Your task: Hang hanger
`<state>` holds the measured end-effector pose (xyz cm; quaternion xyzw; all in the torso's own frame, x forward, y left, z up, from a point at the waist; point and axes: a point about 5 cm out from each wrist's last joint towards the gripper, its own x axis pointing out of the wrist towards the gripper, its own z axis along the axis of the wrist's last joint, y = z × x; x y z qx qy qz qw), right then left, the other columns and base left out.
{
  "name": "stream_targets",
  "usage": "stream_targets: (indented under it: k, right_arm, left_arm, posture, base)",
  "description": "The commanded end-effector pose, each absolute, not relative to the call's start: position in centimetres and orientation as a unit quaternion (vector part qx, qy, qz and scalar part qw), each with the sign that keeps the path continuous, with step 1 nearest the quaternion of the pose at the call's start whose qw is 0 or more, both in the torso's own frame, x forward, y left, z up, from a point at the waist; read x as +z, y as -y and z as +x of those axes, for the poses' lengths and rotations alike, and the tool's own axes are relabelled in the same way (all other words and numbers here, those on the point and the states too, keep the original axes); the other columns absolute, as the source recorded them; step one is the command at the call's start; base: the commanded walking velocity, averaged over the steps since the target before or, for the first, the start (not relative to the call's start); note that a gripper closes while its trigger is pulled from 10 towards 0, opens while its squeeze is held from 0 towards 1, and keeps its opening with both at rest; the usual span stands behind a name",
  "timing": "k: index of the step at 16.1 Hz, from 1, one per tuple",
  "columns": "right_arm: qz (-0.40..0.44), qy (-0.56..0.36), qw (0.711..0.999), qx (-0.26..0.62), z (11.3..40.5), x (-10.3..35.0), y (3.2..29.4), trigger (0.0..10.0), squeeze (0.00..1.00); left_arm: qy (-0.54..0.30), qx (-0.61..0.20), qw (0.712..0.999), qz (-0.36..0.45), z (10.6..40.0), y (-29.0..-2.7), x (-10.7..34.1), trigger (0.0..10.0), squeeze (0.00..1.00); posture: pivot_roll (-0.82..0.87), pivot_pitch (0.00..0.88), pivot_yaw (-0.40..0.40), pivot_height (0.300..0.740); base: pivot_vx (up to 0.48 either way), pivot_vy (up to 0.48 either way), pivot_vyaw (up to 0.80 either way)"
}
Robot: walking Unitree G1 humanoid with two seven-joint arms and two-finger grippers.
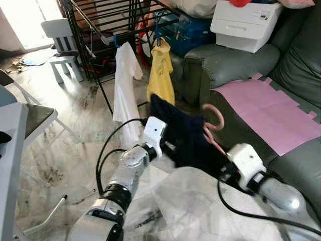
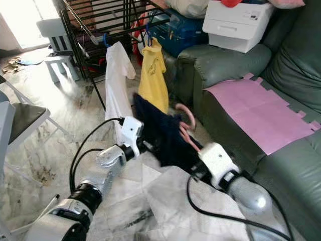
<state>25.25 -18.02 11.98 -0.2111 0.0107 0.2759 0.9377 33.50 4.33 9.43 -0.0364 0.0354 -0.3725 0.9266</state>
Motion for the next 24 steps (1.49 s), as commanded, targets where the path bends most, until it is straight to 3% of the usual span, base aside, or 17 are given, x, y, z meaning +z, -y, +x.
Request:
stream_targets:
  k: [1,4,7,10,19,24]
  right_arm:
    - [-0.206,0.018,0.931,0.299,25.8,12.8,16.7,10.0,0.0]
    - [-0.202,0.018,0.932,0.3,26.3,12.7,15.7,10.0,0.0]
    - [-0.192,-0.004,0.964,0.187,25.8,11.6,17.9,10.0,0.0]
    - [-0.186,-0.008,0.969,0.162,24.3,11.2,18.4,10.0,0.0]
    - [-0.204,0.009,0.966,0.161,23.9,12.2,18.6,10.0,0.0]
    - [-0.211,0.006,0.963,0.17,24.1,12.0,18.1,10.0,0.0]
  left_arm:
    - [-0.03,-0.374,0.926,-0.035,33.8,-4.2,10.0,10.0,0.0]
    - [-0.043,-0.352,0.935,-0.015,34.1,-4.4,9.6,10.0,0.0]
    - [-0.065,-0.321,0.945,-0.008,34.0,-6.1,8.5,10.0,0.0]
    - [-0.074,-0.312,0.947,-0.01,33.8,-6.3,8.0,10.0,0.0]
    - [-0.073,-0.267,0.961,0.018,34.6,-6.6,8.3,10.0,0.0]
    - [-0.066,-0.249,0.966,0.026,34.8,-7.2,8.4,10.0,0.0]
  posture:
    - [-0.12,0.0,0.067,0.74]
    - [-0.11,0.0,0.058,0.74]
    - [-0.11,0.0,0.054,0.74]
    - [-0.12,0.0,0.063,0.74]
    - [-0.11,0.0,0.064,0.74]
    - [-0.11,0.0,0.063,0.74]
  base:
    - [0.0,0.0,0.0]
    - [0.0,0.0,0.0]
    - [0.0,0.0,0.0]
    - [0.0,-0.261,0.0]
    - [0.0,-0.08,0.0]
    - [0.0,0.0,0.42]
